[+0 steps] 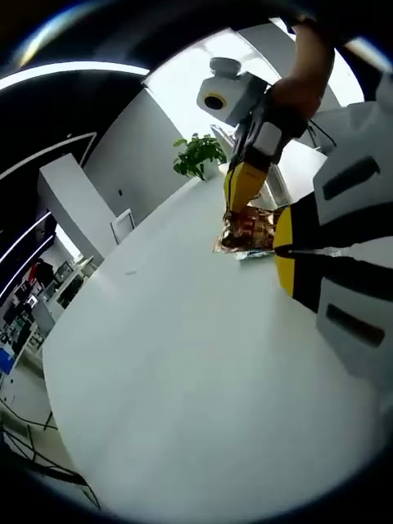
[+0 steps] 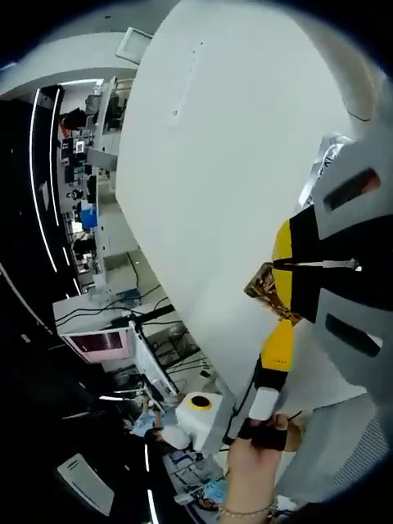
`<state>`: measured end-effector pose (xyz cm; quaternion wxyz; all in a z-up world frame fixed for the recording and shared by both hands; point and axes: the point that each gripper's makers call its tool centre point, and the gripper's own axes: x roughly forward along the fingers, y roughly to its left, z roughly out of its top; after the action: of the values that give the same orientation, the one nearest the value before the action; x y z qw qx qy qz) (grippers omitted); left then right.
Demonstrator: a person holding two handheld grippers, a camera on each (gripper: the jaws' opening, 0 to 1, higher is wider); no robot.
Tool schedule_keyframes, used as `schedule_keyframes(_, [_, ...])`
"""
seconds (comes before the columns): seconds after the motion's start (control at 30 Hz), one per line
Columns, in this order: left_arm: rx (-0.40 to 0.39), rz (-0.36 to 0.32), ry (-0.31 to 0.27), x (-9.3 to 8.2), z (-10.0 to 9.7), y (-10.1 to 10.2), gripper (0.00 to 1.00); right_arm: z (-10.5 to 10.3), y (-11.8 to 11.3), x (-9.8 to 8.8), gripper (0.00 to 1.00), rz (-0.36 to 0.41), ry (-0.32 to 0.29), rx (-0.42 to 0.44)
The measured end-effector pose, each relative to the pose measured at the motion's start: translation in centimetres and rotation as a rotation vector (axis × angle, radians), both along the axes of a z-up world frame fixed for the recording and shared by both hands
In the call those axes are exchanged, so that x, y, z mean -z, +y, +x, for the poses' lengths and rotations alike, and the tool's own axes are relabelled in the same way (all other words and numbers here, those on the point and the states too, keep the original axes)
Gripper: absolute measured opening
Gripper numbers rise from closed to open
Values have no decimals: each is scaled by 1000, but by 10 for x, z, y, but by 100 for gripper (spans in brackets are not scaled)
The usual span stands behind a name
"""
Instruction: Arrange the skincare products in the storage area until every visible bottle or jar stands upright without overlapping.
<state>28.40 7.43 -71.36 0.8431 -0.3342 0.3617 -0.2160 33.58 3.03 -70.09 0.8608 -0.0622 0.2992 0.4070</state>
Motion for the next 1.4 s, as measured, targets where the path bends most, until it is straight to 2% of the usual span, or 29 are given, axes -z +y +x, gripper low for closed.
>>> schedule_keyframes(0.07, [2,16,5,4,1,2,2,0,1,5,1,-16,-1,-11])
schedule_keyframes(0.2, [2,56,25,15,3,6,2,0,4,19,1,-97,-26,-63])
schedule_keyframes(0.5, [-6,118,63,43,14,16,2,8,10,47,1,-223,-49,-104])
schedule_keyframes(0.8, [29,171,58,49,19,12,2,10,7,67,1,-341,-70,-156])
schedule_keyframes(1.0, [54,222,39,51,19,14,3,11,8,68,1,-350,-80,-155])
schedule_keyframes(1.07, [85,275,14,51,19,17,2,13,9,70,1,-353,-86,-160])
schedule_keyframes(1.13, [97,329,-19,44,21,18,12,13,8,68,1,-349,-83,-156])
schedule_keyframes(1.17, [106,360,-57,40,25,19,21,12,8,68,1,-347,-82,-153])
schedule_keyframes(1.2, [116,373,-94,35,28,17,25,11,7,66,1,-346,-84,-155])
schedule_keyframes(1.23, [144,391,-144,30,32,15,25,10,7,65,1,-346,-84,-155])
schedule_keyframes(1.27, [183,416,-169,31,34,14,21,11,7,66,1,-346,-85,-157])
schedule_keyframes(1.33, [273,507,-231,27,37,5,18,12,8,68,1,-342,-81,-155])
schedule_keyframes(1.4, [370,561,-286,30,41,-7,20,12,8,68,1,-341,-82,-154])
